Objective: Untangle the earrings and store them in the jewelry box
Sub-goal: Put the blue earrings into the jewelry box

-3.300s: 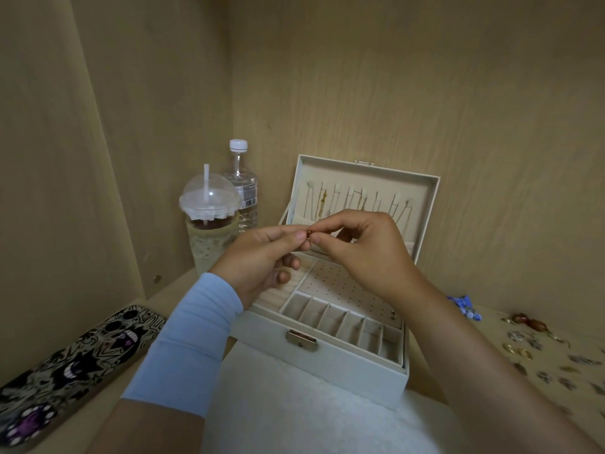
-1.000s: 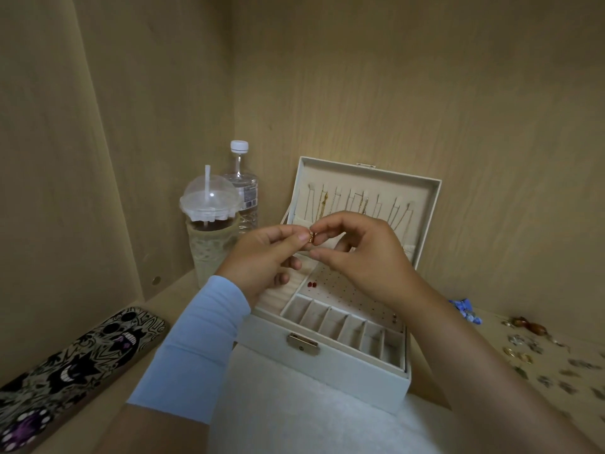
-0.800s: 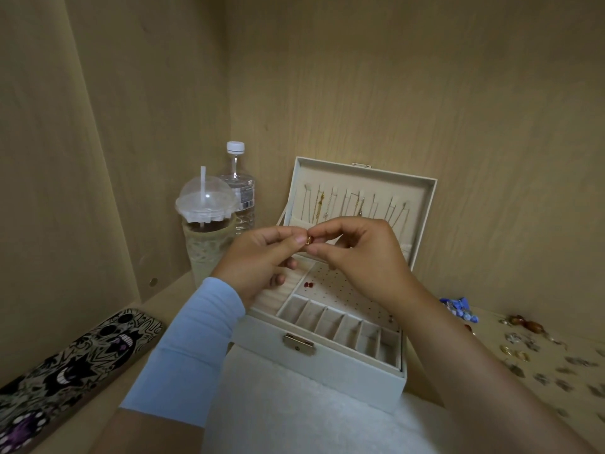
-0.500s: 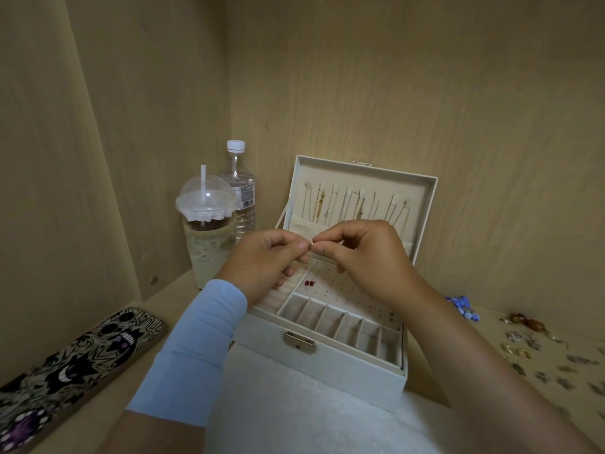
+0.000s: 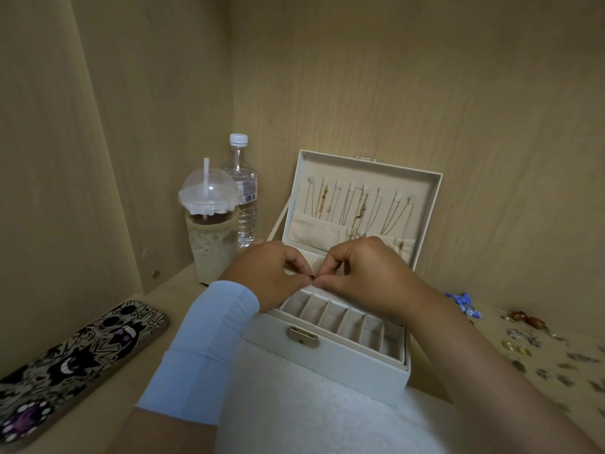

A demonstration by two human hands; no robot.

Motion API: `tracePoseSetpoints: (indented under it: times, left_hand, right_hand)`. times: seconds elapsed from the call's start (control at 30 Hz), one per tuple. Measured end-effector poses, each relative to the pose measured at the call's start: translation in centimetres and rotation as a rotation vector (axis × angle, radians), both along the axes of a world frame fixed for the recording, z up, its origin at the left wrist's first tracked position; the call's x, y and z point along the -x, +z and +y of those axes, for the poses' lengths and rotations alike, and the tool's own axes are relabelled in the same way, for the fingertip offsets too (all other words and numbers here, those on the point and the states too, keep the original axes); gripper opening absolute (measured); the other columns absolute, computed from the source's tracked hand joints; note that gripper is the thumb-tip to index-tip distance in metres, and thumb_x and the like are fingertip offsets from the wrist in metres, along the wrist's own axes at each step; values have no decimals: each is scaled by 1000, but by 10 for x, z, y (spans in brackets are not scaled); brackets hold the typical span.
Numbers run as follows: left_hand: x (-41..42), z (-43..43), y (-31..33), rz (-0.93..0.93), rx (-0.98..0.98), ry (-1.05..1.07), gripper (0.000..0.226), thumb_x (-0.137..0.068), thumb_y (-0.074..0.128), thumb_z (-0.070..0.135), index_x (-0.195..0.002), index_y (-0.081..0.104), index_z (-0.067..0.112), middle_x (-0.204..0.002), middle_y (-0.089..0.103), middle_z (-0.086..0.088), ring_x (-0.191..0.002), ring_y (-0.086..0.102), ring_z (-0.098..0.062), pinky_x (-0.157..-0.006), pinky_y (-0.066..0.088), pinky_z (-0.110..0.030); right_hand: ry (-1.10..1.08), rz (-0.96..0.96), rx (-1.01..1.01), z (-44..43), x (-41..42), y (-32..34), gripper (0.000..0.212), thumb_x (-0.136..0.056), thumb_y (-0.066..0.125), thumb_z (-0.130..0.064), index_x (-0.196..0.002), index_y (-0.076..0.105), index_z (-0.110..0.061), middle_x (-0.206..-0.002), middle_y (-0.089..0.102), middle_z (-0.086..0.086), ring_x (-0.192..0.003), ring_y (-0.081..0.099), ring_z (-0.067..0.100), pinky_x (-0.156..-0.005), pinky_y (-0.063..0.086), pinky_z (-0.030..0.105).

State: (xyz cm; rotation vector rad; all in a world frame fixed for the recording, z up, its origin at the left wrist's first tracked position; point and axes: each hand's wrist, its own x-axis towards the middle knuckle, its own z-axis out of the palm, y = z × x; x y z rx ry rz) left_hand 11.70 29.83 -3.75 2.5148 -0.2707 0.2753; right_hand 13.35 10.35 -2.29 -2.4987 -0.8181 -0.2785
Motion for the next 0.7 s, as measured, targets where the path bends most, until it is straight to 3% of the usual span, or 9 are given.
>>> tracePoseSetpoints:
  times: [0.17, 0.33, 0.57, 0.7]
  left_hand:
    - [-1, -1, -2, -10, -13, 20, 13, -78, 72, 43, -70, 64, 48, -86, 65, 26, -101, 57, -10, -99, 46, -42]
    - [0, -5, -1, -68, -42, 29, 8, -84, 68, 37, -83, 71, 44, -88, 60, 23, -105, 53, -12, -101, 42, -41]
    - [1, -8, 0, -13, -27, -19, 10, -84, 68, 37, -91, 74, 42, -94, 66, 21, -103, 56, -13, -97, 48, -41]
    - [8, -15, 5, -47, -28, 24, 18, -87, 66, 36, -105, 69, 40, -107, 60, 17, -110, 51, -12, -100, 45, -34]
  right_hand:
    - [10, 11, 46, -1, 0, 1, 11, -82, 78, -43, -82, 78, -32, -72, 68, -23, -68, 58, -10, -62, 40, 16]
    - [6, 179, -7, -4, -5, 6, 17, -91, 66, -42, -85, 79, -34, -77, 71, -24, -74, 62, -6, -73, 50, 26]
    - [3, 197, -40, -9, -4, 8, 15, -93, 65, -34, -88, 79, -34, -84, 73, -24, -85, 65, -6, -82, 53, 26]
    - [-69, 139, -173, -28, 5, 21, 12, -94, 67, -34, -93, 78, -31, -91, 72, -18, -72, 60, -14, -72, 43, 16]
